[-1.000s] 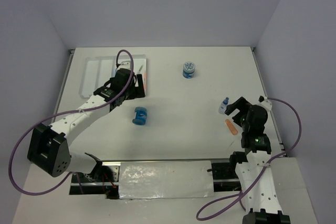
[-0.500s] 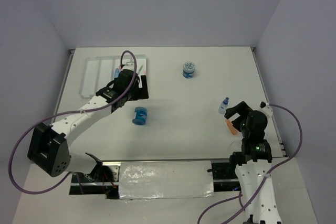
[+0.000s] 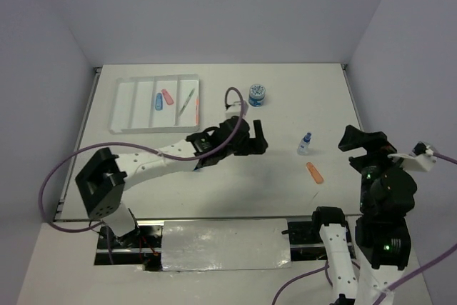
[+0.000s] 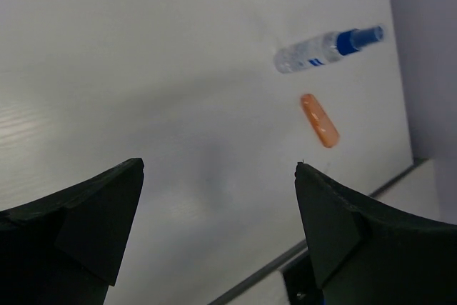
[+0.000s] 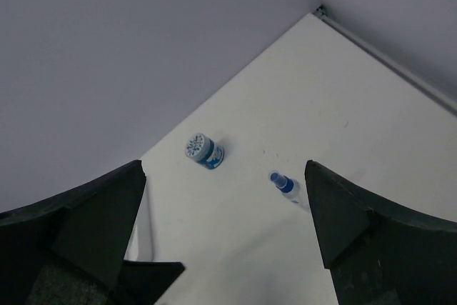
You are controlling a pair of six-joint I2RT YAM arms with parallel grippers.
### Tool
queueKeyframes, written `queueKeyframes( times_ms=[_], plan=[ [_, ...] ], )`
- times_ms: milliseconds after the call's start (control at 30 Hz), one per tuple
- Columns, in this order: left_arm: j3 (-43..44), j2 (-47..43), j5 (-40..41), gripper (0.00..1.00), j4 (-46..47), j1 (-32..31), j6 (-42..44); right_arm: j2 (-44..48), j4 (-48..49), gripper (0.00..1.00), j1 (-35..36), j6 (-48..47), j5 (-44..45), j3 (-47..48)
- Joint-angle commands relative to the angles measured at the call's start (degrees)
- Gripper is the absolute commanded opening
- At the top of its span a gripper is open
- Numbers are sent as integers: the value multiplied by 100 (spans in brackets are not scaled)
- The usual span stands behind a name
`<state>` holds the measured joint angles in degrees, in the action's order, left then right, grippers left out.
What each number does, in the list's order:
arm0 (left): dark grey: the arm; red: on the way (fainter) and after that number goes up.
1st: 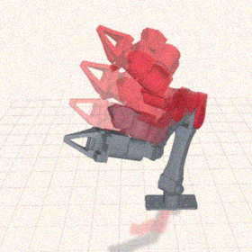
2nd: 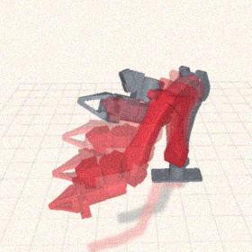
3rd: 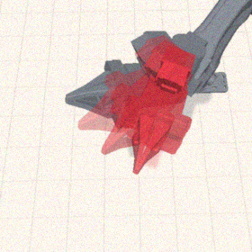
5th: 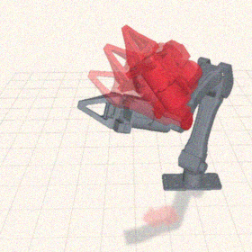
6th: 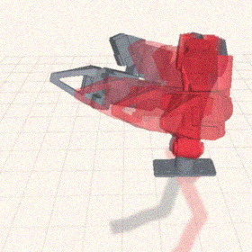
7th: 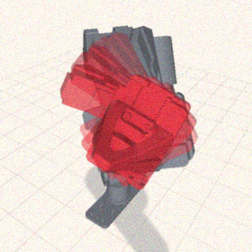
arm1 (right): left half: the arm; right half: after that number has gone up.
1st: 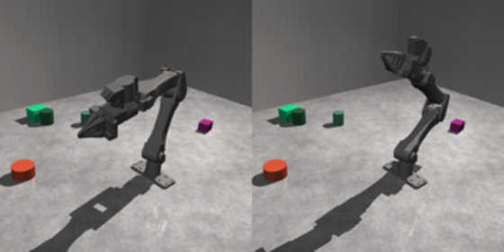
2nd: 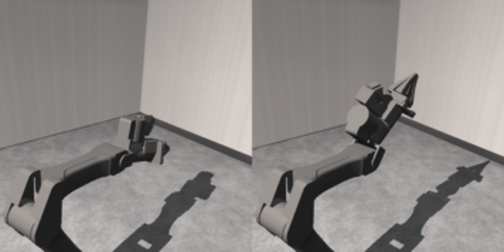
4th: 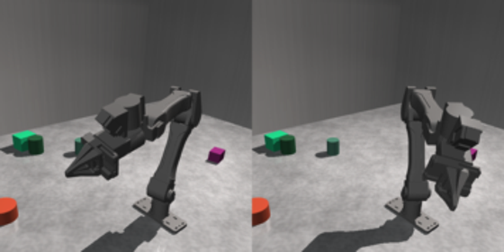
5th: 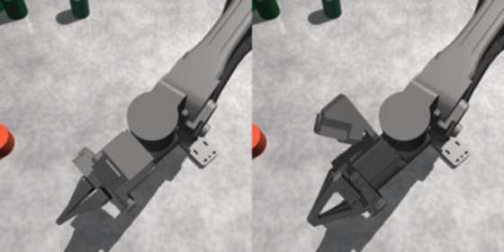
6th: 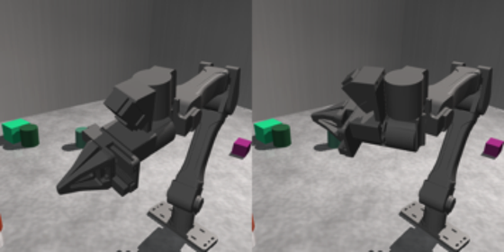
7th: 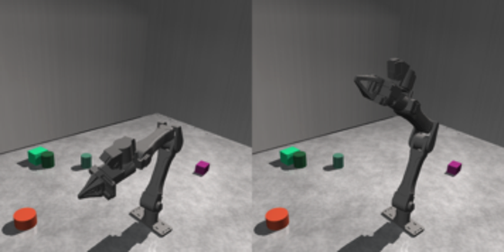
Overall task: Sort the stationery into containers
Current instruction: Pick up the pen from the center of the board.
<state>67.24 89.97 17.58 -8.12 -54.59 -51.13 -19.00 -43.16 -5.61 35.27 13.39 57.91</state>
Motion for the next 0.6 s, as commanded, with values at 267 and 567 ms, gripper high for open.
queueKeyframes(
  times_ms=[267,567],
  plan=[
    [1895,2434,-1011,99,1005,-921,-1276,292,-914,100,112,-204,-212,986],
    [3681,4070,-854,98,76,-1282,-1276,512,-826,100,209,-178,-311,818]
  ],
)
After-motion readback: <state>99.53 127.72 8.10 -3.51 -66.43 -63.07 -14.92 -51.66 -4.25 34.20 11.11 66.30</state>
